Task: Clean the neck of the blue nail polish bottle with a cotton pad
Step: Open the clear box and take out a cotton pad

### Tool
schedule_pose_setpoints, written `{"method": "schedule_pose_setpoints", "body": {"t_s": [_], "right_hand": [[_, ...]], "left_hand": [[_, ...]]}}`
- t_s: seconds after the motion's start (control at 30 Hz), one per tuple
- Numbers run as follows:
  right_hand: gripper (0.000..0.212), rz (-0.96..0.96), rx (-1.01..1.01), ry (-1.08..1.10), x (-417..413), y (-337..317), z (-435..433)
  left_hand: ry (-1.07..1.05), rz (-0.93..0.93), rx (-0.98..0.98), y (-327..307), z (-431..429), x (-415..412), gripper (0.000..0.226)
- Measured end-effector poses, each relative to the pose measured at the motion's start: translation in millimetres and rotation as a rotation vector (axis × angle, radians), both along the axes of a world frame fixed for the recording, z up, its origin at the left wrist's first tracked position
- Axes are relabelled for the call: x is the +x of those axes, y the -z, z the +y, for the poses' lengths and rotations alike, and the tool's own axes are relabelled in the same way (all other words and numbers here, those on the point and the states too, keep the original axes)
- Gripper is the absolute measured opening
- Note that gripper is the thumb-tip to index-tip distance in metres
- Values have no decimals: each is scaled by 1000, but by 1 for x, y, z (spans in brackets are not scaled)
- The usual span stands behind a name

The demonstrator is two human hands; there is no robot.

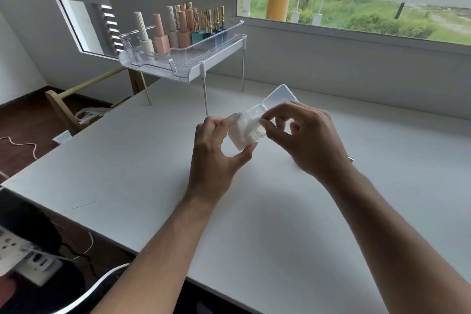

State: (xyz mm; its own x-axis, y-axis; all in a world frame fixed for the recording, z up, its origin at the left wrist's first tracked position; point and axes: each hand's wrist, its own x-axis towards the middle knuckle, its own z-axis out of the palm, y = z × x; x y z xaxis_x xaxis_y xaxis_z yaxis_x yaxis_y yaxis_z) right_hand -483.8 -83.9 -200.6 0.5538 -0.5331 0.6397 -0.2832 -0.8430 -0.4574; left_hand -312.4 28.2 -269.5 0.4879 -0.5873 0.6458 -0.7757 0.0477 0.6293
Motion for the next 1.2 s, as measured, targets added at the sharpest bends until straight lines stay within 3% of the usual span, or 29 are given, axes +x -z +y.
{"method": "schedule_pose_setpoints", "body": {"t_s": [0.4,1.2], "right_hand": [[6,-19,72,11,3,4,6],[5,-112,470,-35,2,0,6]], "left_hand": [[68,0,35,2,0,0,63],[92,16,68,2,1,-1,64]]}}
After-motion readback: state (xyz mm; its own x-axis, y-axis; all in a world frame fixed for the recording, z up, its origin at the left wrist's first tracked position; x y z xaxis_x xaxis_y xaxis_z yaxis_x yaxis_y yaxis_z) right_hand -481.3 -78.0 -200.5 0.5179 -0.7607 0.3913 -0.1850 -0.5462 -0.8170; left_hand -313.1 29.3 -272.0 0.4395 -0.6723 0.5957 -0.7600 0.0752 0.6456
